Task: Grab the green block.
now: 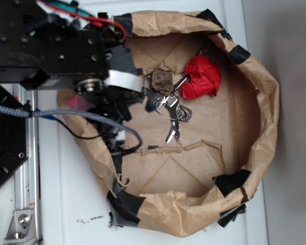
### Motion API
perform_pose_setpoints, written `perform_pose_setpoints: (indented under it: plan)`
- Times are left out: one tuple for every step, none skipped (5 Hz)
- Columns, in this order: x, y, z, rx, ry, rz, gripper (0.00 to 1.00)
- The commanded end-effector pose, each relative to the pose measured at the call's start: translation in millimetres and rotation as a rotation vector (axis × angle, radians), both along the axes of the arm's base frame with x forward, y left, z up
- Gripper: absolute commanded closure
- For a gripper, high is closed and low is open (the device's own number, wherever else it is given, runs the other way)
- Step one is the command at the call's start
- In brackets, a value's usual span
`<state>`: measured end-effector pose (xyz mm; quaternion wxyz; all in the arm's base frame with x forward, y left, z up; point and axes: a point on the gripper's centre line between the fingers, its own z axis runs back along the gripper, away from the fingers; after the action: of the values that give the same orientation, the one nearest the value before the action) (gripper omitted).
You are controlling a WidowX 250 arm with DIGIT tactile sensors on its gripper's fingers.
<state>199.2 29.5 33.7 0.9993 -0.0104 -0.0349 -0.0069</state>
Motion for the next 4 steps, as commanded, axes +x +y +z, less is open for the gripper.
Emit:
perform_pose_setpoints:
  plan:
    - [22, 3, -16, -0.032, -0.099, 0.054, 1.00]
    - [34, -2, -7, -0.037, -0.106, 0.054, 1.00]
    - [54, -25, 43, -0.032, -0.136, 0.002, 1.00]
    - [63, -47, 94, -0.035, -0.138, -0.047, 1.00]
